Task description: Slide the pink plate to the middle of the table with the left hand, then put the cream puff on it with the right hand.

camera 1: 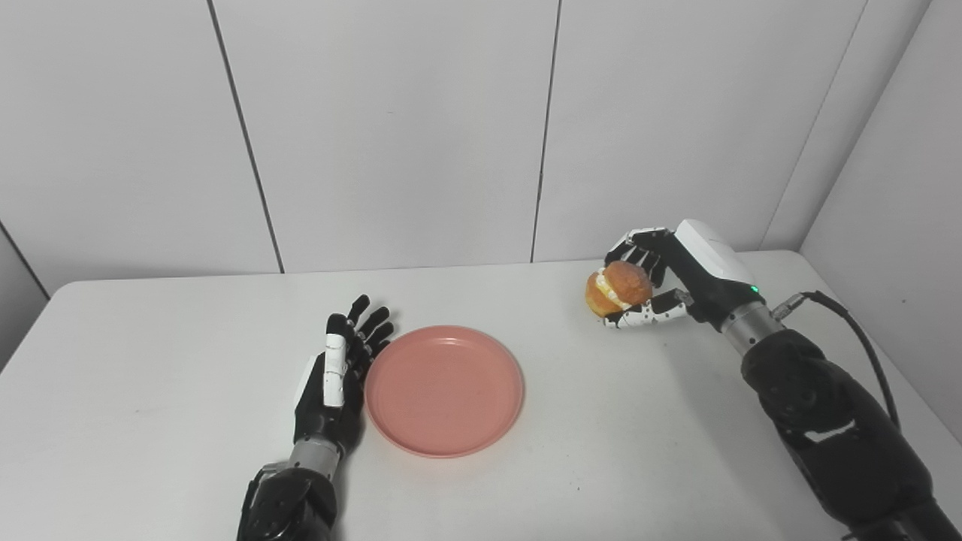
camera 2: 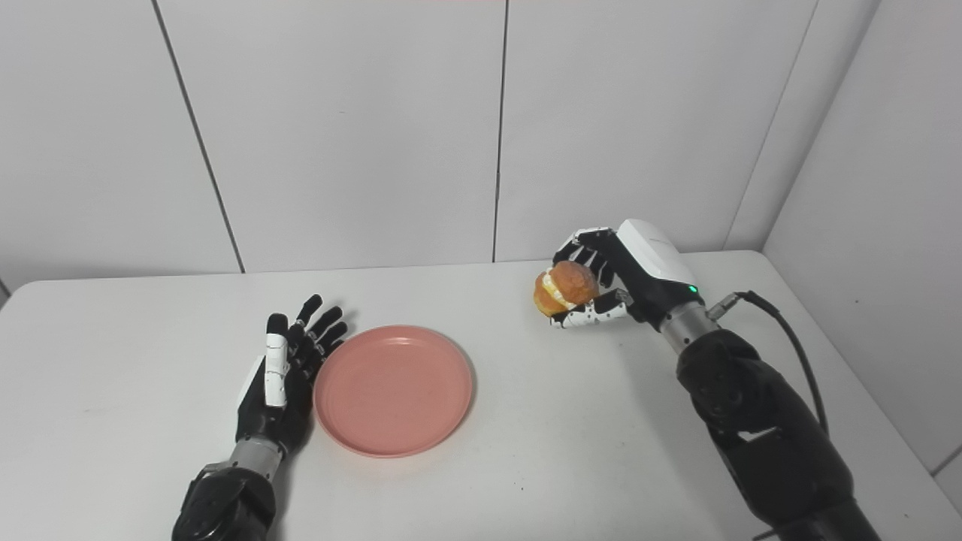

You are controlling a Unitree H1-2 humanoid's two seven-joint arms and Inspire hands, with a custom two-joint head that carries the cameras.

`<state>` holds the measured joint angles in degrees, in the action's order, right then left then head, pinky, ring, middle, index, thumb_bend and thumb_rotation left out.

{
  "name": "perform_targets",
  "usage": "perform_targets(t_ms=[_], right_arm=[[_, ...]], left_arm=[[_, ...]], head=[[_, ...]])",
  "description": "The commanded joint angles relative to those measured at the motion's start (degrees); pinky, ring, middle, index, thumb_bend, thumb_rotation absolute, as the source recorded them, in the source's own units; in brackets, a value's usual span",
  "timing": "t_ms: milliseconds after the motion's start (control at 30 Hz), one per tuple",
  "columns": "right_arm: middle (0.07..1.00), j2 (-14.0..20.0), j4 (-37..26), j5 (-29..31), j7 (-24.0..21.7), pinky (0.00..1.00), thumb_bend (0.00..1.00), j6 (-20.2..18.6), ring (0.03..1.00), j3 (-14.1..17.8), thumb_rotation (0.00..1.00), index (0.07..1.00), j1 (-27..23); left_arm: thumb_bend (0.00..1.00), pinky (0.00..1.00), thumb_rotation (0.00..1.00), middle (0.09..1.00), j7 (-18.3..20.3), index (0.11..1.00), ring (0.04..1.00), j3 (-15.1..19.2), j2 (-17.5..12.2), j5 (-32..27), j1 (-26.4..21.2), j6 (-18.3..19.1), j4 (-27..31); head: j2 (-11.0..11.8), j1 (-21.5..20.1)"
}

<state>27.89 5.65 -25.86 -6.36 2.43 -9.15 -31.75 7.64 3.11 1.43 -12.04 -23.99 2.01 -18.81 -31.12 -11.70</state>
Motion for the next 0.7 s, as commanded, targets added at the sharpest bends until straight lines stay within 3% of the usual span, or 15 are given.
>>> perform_targets(t_ms=[0, 167, 367, 667], right_arm=[[0.463, 0.3, -3.1, -0.8, 0.4, 0.36, 0.52, 3.6, 0.420, -0.1, 0.00, 0.508, -2.2], [0.461, -0.2, -4.2, -1.6, 0.9, 0.36, 0.52, 7.4, 0.416, -0.8, 0.00, 0.508, -1.9], [0.453, -0.9, -4.1, -1.1, -0.7, 0.35, 0.52, 9.2, 0.407, -1.0, 0.00, 0.511, -1.6], [0.452, -3.2, 0.6, -1.3, -1.4, 0.36, 0.52, 13.6, 0.411, -2.6, 0.00, 0.512, -3.5]], left_arm=[[0.85, 0.92, 0.96, 0.901, -0.7, 0.937, 0.902, -0.6, 1.2, 0.6, 0.1, 0.4, 0.0], [0.87, 0.92, 0.94, 0.900, -0.8, 0.931, 0.900, -1.3, 1.9, 0.9, 0.3, -0.5, -0.6], [0.92, 0.91, 0.94, 0.902, -1.7, 0.943, 0.890, -2.5, 2.9, 3.0, 0.4, -1.8, -1.4], [0.87, 0.93, 0.96, 0.905, -2.4, 0.947, 0.900, -3.5, 4.5, 3.7, 0.0, -2.1, -2.5]], head=[[0.0, 0.0], [0.7, 4.3], [1.1, 8.6], [1.1, 13.8]])
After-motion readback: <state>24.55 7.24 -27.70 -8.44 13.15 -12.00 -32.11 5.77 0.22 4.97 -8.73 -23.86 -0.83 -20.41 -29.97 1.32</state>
